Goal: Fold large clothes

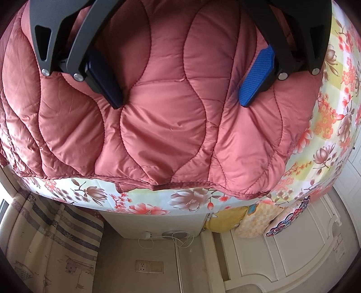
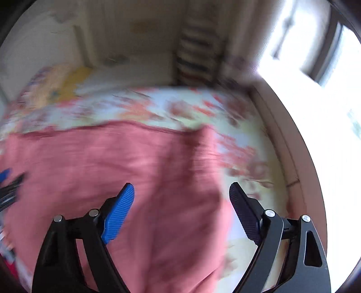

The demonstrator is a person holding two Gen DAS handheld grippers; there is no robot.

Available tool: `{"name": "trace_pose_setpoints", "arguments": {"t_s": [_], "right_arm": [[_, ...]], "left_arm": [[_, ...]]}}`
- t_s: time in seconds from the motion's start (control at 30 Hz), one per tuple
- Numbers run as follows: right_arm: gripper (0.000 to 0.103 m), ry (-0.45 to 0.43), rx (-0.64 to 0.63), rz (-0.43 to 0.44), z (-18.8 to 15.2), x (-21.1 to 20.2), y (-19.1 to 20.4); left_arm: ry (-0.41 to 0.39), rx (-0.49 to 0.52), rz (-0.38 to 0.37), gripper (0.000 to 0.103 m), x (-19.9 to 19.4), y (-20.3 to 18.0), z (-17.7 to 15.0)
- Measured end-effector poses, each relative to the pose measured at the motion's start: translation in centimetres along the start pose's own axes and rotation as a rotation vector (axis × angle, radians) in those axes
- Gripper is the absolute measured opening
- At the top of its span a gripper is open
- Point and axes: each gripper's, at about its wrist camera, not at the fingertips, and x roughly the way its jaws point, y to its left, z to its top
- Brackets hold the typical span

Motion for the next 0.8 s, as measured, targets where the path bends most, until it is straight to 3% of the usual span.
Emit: {"name": "trace_pose_setpoints", "arguments": {"t_s": [0.13,0.23,0.37,0.5,0.57,0.67,0.73,0.8], "right_arm": [[0.085,-0.015,-0.115,0.126,-2.1,-1.3,5.6],[0.089,0.095,-0.183,0.091,-4.0,3.3,7.9],[0.091,0.103,-0.185,0.076,-3.9,3.8,7.9],[0.092,0.103,-0.188,0.079,-3.4,3.9,8.1],[0.092,0.101,-0.184,0.078,-3.2,4.3,8.1],[0.092,0.091,-0.175,0.085,-4.2,3.9,7.8],[0.092,0.09,-0.167,0.085,-4.7,3.7,7.8],[0.091,0.098,-0.143,0.052,-4.4,3.0,7.9]], "left_arm": [[-0.001,-0.002,0.006,0.101,0.0,0.0,0.0],[-0.008,-0.008,0.005,0.101,-0.1,0.0,0.0],[-0.02,-0.019,0.032,0.101,-2.0,0.4,-0.1],[-0.133,0.033,0.086,0.101,-6.4,1.3,-0.7],[-0.102,0.009,0.074,0.101,-6.1,2.8,-1.0],[-0.002,-0.034,0.133,0.101,-2.2,5.6,-1.8],[0.01,-0.13,-0.011,0.101,-1.0,8.1,-2.6],[0.03,-0.168,-0.044,0.101,-0.8,8.9,-2.5]]}}
